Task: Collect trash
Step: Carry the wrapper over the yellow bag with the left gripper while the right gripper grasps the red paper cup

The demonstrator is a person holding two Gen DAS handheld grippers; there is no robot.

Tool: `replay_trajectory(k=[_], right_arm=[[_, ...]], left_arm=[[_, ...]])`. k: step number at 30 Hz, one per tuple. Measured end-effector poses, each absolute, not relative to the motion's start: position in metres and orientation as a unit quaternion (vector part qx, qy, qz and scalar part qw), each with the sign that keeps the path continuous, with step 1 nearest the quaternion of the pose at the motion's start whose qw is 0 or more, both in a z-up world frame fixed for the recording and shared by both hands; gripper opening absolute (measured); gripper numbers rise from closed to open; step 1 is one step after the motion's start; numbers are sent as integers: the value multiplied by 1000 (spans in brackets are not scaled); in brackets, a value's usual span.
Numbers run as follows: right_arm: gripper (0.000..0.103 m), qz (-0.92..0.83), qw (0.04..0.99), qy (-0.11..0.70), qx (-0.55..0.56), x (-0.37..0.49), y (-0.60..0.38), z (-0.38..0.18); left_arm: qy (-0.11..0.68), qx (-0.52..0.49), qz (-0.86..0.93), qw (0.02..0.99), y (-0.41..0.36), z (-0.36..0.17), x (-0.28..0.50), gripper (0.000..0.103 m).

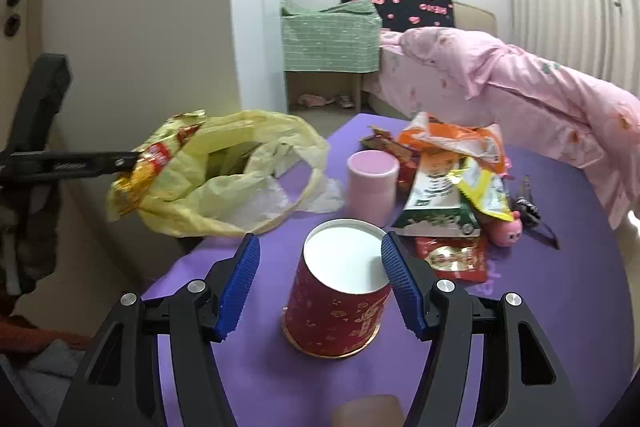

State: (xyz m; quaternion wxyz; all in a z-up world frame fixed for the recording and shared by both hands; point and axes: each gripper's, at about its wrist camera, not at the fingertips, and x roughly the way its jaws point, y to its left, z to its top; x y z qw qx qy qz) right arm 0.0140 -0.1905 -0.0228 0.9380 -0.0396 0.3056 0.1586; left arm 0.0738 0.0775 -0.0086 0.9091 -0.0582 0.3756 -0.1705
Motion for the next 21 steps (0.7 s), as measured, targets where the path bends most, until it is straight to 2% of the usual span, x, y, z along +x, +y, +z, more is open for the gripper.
replay_trajectory(k=[12,21], right_arm=[[60,104,944,310,-52,18,-204,-26],[60,129,950,280,-40,1,-202,-11]], left_arm=[[380,-70,-167,907,82,-11,73,17],[384,-73,-167,905,82,-14,74,17]])
